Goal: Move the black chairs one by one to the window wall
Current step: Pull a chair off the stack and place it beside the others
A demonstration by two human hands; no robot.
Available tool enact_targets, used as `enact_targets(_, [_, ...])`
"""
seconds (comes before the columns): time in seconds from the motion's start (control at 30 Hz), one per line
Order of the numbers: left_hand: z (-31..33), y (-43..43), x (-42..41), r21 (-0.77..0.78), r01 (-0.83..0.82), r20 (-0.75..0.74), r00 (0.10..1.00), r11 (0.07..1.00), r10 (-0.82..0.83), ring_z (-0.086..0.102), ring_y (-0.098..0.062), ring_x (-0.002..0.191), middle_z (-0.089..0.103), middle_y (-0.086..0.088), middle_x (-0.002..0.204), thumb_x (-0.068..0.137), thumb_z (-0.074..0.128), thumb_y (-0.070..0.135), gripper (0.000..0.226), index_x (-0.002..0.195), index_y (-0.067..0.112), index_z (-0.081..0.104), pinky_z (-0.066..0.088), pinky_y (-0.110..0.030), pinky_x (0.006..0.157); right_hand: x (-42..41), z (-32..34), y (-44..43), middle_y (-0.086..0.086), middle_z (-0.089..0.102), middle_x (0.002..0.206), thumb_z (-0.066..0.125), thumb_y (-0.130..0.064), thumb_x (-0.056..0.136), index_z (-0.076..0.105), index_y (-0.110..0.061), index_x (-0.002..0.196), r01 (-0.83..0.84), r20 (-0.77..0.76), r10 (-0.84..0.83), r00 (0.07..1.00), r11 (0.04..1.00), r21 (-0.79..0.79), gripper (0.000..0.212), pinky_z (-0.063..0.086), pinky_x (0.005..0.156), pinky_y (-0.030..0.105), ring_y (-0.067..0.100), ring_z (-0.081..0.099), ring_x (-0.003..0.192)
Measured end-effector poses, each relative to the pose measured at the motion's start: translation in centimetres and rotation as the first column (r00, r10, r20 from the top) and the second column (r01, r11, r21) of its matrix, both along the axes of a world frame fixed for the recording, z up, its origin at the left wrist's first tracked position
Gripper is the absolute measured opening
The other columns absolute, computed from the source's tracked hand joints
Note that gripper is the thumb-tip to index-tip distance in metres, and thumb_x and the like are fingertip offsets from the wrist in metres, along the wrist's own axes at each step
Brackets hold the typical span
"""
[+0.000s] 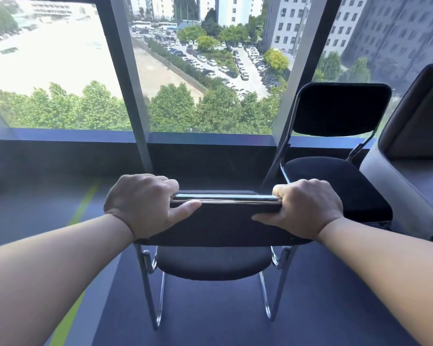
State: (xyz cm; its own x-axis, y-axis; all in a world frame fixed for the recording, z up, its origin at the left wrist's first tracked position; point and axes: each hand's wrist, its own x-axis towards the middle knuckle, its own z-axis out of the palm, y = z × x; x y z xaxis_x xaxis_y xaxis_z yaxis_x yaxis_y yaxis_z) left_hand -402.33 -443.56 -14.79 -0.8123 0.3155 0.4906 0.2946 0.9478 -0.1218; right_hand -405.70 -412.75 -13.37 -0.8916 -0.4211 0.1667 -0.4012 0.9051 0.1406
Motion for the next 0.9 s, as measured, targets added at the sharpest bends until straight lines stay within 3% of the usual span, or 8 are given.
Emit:
enact_targets(0.2, [0.0, -1.4, -8.0, -0.012, 0.0, 0.016, 1.0, 1.0, 0.0, 0.053, -0.022, 0.046, 0.036, 0.011, 0.05, 0.09, 0.018, 0.076, 0.062, 0.056, 0.026, 0.032, 0.021, -0.023, 0.048, -7.0, -0.1, -1.4, -0.005, 0.068, 0.081, 0.039, -0.091, 0.074, 0.056, -0.027, 0.082, -0.037, 0.007, 0.037, 0.999, 0.999, -0.005, 0.068, 0.039, 0.066, 0.033, 0.025, 0.067, 0.081])
enact_targets(0.43, [-0.5, -1.7, -14.0, -0.057, -0.011, 0.021, 1.0, 0.998, 0.012, 0.054, -0.023, 0.046, 0.031, 0.012, 0.051, 0.085, 0.035, 0.069, 0.055, 0.053, 0.024, 0.038, 0.013, -0.019, 0.049, -13.2, -1.2, -1.6, -0.007, 0.069, 0.078, 0.038, -0.09, 0.076, 0.065, -0.029, 0.091, -0.031, 0.015, 0.032, 0.999, 0.999, -0.044, 0.068, 0.041, 0.065, 0.032, 0.022, 0.067, 0.077])
enact_targets(0.67, [-0.6, -2.3, -17.3, -0.041, 0.009, 0.016, 1.0, 0.999, -0.008, 0.052, -0.022, 0.048, 0.037, 0.011, 0.051, 0.088, 0.026, 0.073, 0.061, 0.055, 0.024, 0.038, 0.015, -0.021, 0.049, -17.0, -1.3, -2.1, -0.008, 0.067, 0.077, 0.037, -0.09, 0.077, 0.065, -0.029, 0.091, -0.029, 0.022, 0.03, 0.999, 0.998, -0.052, 0.069, 0.043, 0.064, 0.031, 0.023, 0.066, 0.074])
enact_targets(0.8, [-0.9, -2.9, -19.2, -0.02, 0.024, 0.013, 1.0, 1.0, -0.024, 0.049, -0.022, 0.049, 0.042, 0.01, 0.053, 0.088, 0.01, 0.079, 0.07, 0.056, 0.023, 0.039, 0.017, -0.022, 0.05, -18.6, -1.2, -2.6, -0.008, 0.054, 0.069, 0.039, -0.089, 0.077, 0.064, -0.029, 0.091, -0.008, 0.057, 0.01, 0.998, 0.999, -0.031, 0.067, 0.039, 0.064, 0.032, 0.024, 0.052, 0.066])
enact_targets(0.9, [-0.7, -3.4, -20.0, -0.002, 0.036, 0.071, 0.997, 0.999, -0.036, 0.052, -0.022, 0.052, 0.044, 0.01, 0.055, 0.088, 0.016, 0.077, 0.064, 0.058, 0.025, 0.037, 0.02, -0.022, 0.05, -19.3, -0.8, -3.2, -0.006, 0.059, 0.073, 0.044, -0.087, 0.078, 0.064, -0.028, 0.09, 0.015, 0.087, -0.013, 0.996, 0.999, -0.028, 0.063, 0.041, 0.067, 0.034, 0.026, 0.056, 0.07])
